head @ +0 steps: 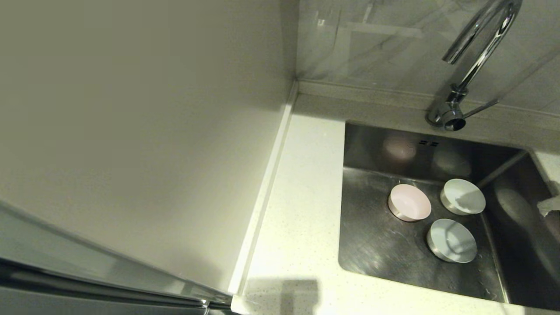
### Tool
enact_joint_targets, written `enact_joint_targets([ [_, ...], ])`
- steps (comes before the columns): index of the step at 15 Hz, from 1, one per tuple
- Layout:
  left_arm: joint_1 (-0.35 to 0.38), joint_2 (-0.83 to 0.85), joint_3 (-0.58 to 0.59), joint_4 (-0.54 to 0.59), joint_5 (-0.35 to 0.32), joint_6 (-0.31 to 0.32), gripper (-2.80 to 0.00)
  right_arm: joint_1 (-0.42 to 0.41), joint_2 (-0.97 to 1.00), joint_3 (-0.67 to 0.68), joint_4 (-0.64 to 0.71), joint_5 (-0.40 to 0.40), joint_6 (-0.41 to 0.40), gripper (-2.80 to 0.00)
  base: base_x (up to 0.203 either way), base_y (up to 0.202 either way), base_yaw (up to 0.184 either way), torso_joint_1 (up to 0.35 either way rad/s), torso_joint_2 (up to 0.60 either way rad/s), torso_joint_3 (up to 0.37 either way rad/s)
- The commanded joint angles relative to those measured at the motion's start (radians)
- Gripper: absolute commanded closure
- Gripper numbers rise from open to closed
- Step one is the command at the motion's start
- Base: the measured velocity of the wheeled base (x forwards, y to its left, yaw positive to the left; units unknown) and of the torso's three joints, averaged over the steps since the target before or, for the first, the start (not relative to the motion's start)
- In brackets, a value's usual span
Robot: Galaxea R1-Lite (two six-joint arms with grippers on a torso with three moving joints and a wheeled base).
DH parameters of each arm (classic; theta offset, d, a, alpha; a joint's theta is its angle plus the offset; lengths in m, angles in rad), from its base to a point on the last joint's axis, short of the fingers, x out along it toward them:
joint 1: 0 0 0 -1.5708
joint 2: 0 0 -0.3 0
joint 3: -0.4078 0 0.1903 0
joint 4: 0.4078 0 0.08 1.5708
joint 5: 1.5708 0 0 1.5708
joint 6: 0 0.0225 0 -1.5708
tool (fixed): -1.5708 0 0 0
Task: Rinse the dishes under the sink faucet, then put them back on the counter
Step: Place the bowl on the table
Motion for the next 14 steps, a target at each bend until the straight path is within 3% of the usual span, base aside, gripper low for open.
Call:
enact_joint_targets([
  [1,-0.001,-0.005,0.0,0.0,0.0,0.0,0.0,0.044,0.025,0.003,0.003,0.001,-0.018,-2.8,0.0,0.0,0.0,0.0,0.0,0.0],
  [5,0.0,-0.004,0.0,0.0,0.0,-0.001,0.0,0.113,0.106,0.022,-0.038,0.005,-0.019,-2.8,0.0,0.0,0.0,0.0,0.0,0.0],
  [14,0.0,-0.005,0.0,0.0,0.0,-0.001,0.0,0.219,0.416,0.023,-0.526,0.001,0.015,-2.8,0.0,0.0,0.0,0.0,0.0,0.0],
])
